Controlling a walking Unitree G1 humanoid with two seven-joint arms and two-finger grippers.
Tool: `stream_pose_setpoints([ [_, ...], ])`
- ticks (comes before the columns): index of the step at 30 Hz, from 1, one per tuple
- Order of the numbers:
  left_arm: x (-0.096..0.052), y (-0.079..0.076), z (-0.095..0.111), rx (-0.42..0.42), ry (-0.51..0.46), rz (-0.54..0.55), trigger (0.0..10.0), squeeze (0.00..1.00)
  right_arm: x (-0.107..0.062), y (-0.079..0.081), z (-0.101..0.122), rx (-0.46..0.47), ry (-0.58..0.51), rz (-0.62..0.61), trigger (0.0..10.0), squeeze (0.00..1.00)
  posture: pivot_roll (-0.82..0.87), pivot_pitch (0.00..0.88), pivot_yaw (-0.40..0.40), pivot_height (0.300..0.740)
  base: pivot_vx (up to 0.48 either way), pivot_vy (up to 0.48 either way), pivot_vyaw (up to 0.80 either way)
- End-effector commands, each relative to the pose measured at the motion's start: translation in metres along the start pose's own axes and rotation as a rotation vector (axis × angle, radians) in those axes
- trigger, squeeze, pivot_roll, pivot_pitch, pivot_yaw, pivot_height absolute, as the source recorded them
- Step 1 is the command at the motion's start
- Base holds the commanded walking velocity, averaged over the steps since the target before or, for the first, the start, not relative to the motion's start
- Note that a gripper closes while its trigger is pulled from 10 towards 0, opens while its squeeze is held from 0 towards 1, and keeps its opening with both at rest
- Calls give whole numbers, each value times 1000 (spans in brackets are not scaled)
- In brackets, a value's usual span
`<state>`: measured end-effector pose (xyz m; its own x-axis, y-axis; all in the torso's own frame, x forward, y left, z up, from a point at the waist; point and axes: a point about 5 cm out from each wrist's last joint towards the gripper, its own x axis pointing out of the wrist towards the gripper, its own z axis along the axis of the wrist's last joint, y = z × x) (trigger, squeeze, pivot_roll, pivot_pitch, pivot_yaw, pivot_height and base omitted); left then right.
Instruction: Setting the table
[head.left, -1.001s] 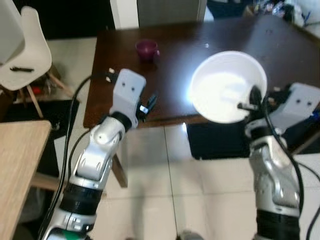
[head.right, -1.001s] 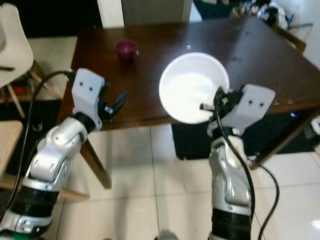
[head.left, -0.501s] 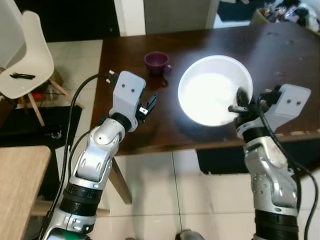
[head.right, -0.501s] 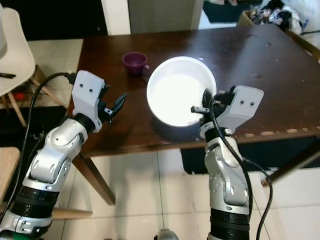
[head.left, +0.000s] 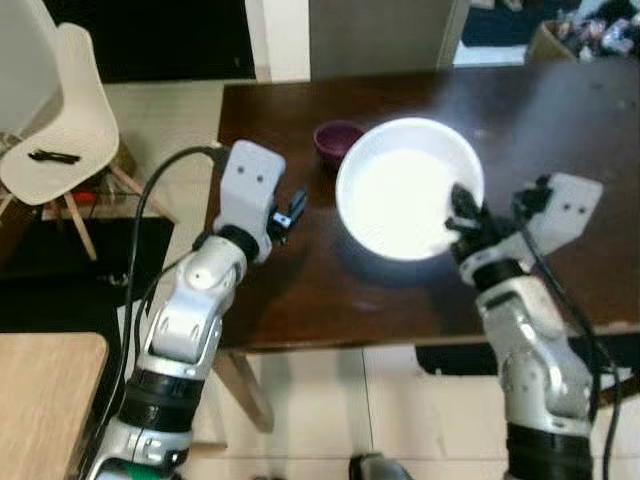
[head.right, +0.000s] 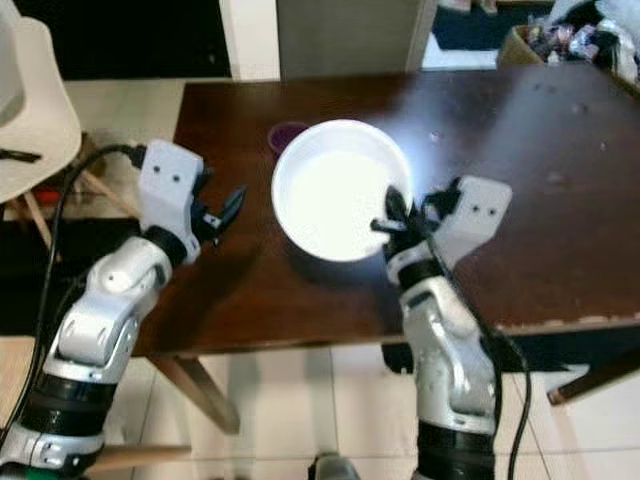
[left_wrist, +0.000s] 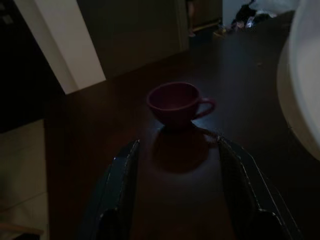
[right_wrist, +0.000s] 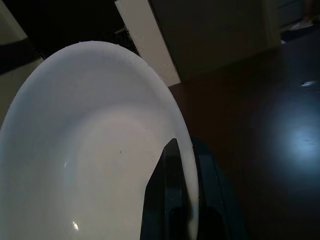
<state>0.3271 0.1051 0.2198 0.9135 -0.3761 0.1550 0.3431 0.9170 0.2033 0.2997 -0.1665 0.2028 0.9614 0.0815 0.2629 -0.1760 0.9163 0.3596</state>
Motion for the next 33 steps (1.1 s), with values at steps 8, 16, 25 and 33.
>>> stream_pose_setpoints([
  [8, -4, 3, -3, 62, 32, -38, 10000, 0, -1, -3, -14, 132, 75, -33, 10000, 0, -116, 48, 103, 740, 0, 0, 0],
  [16, -9, 28, 8, 193, 47, -166, 10000, 0, 25, -24, -23, 145, 156, -175, 10000, 0, -90, 57, 102, 740, 0, 0, 0],
  [25, -19, 46, 30, 293, 58, -373, 10000, 0, 54, -36, -36, 184, 282, -210, 10000, 0, -23, 84, 93, 740, 0, 0, 0],
  [33, -20, 40, 38, 313, 51, -454, 10000, 0, 69, -36, -42, 251, 330, -223, 10000, 0, -6, 100, 85, 740, 0, 0, 0],
])
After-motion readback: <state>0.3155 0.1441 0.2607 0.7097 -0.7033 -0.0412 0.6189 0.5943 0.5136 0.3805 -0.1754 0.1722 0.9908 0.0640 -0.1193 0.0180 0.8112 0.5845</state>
